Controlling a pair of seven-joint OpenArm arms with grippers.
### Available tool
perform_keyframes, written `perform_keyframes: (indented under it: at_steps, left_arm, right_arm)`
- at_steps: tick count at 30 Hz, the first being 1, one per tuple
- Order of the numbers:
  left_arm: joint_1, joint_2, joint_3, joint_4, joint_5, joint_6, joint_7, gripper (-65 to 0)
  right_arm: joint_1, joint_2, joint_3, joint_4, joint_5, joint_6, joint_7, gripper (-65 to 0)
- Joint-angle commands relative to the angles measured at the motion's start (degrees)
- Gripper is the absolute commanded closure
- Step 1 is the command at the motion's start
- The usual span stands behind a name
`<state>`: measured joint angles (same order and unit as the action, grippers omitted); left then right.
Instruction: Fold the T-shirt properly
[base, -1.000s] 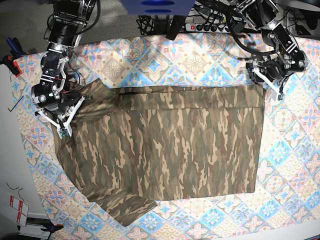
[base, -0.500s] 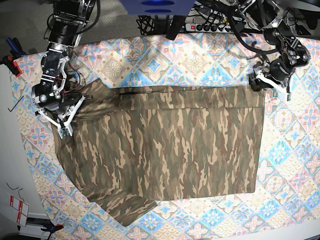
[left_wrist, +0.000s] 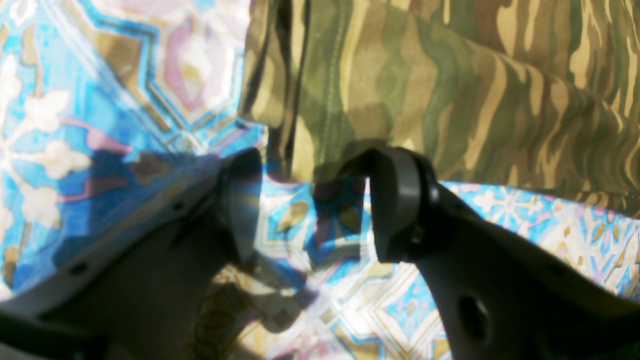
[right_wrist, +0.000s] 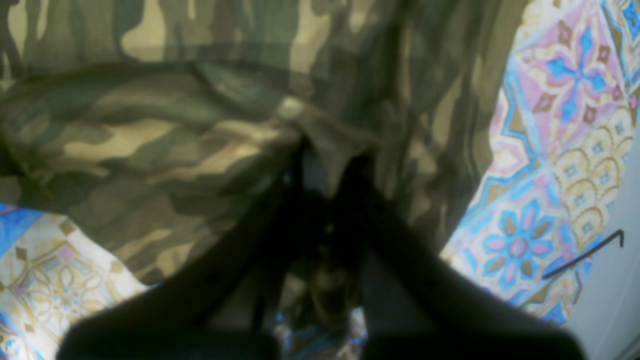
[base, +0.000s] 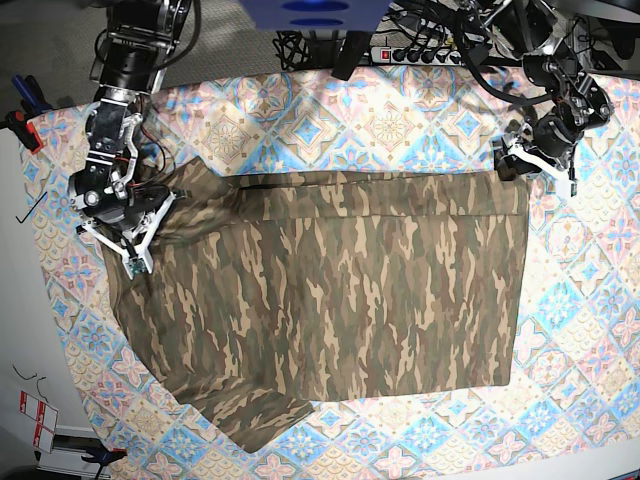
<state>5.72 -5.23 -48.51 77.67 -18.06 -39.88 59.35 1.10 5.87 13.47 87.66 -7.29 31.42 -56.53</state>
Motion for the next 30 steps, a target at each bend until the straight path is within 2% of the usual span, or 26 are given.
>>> perform_keyframes:
  at_steps: [1, 4, 6, 10, 17, 21, 30]
  left_arm:
    - [-0.5, -0.5, -0.1, 0.7, -1.0, -0.1, -0.6, -30.0]
    - [-0.7, -0.4, -0.1, 0.7, -1.0, -0.1, -0.8, -19.7]
    - [-0.7, -0.3, -0.1, 0.7, -1.0, -0.1, -0.8, -15.0]
    - [-0.7, -0.3, -0.1, 0.7, -1.0, -0.1, -0.9, -14.9]
    - [-1.7, -0.3, -0.6, 1.0, -1.1, -0.1, -1.0, -9.9]
    - [-1.9, -0.3, -3.1, 1.5, -1.1, -0.1, -0.9, -9.6]
    - [-0.7, -0.3, -3.4, 11.6, -0.9, -0.1, -0.4, -8.2]
  right_arm:
    - [1.0, 0.6, 0.1, 1.1, 0.1, 0.0, 0.9, -0.2]
    - [1.0, 0.6, 0.1, 1.1, 0.1, 0.0, 0.9, -0.2]
    - [1.0, 0.6, 0.1, 1.1, 0.1, 0.0, 0.9, -0.2]
    - [1.0, 0.6, 0.0, 1.1, 0.1, 0.0, 0.9, -0.2]
    - [1.0, 0.6, 0.0, 1.1, 0.1, 0.0, 0.9, -0.2]
    - [1.0, 0.6, 0.0, 1.1, 0.1, 0.0, 0.9, -0.2]
    - [1.0, 0.6, 0.0, 1.0, 0.1, 0.0, 0.9, -0.2]
